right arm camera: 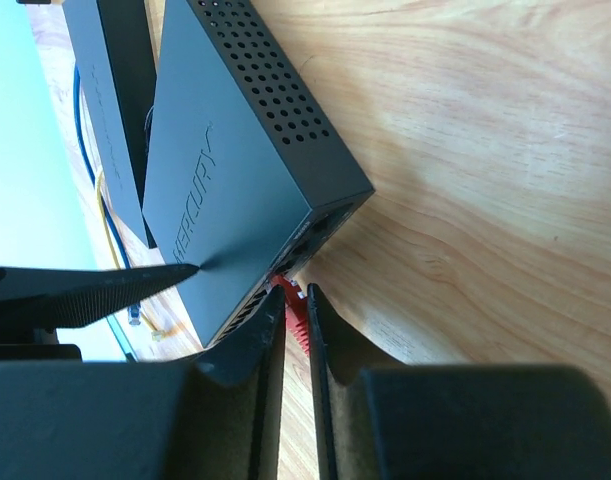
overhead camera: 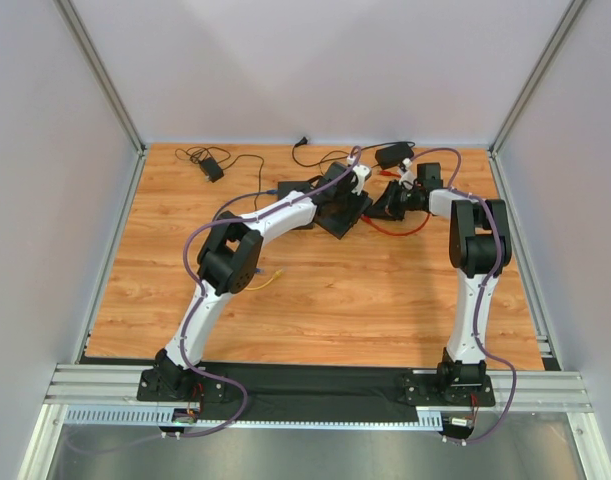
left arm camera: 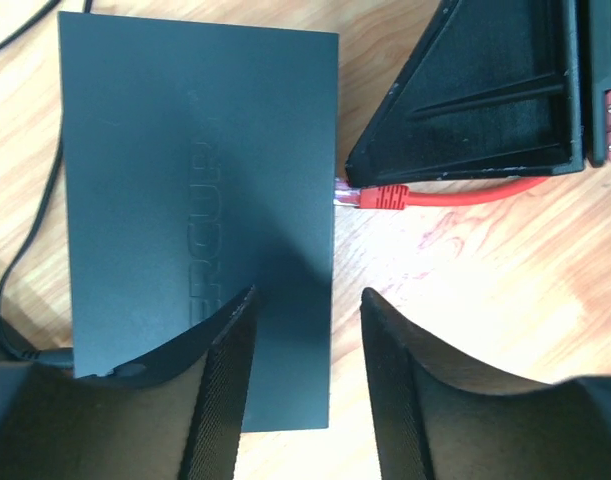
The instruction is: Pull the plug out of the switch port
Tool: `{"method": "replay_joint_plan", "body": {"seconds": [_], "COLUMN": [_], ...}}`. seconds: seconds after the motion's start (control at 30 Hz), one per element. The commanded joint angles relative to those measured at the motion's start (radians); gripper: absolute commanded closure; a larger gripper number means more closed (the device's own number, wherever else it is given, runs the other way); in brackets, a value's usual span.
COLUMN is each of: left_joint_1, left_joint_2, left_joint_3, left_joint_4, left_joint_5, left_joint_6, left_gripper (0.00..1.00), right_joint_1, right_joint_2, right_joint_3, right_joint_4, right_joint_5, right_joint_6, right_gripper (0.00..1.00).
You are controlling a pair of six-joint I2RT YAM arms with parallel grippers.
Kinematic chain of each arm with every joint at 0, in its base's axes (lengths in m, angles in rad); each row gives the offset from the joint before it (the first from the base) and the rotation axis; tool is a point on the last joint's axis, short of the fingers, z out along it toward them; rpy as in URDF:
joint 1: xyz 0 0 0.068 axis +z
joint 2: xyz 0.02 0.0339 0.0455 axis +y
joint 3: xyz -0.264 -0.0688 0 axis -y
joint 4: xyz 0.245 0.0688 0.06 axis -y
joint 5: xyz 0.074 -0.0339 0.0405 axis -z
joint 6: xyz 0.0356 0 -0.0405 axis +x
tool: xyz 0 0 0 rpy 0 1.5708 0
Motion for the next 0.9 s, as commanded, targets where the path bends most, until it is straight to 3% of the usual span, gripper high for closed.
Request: {"method": "replay_joint_plan", "body": {"seconds": [0.0,0.33,0.57,0.87], "left_joint_1": [-0.003,-0.037,-0.049,-0.049], "left_joint_2": [0.017,0.026,0.082,0.079], "left_joint_3": [0.047,0.082,0.168,0.150], "left_joint_4": [-0.044,-0.086,-0.147,-0.146], "left_joint_5": [-0.035,-0.168,-0.205,-0.185], "left_joint_6": [0.036,0.113,0.119,0.114], "left_gripper": [0.45,0.34,0.35,0.41], "right_joint_1": [0.019,0.031,0.034,0.023], "right_joint_2": [0.027,0.030,0.028,0.016], "right_joint_3": [0.024,0.035,0.033,0.027], "right_joint_4": [-0.037,-0.046,-0.047,-0.040], "right_joint_5": [0.014,0.016,0.010,0.013], "right_joint_6": [-0.020,-0.029,-0.030,-0.026], "right_gripper": [0.88,0.93,0.93,0.69]}}
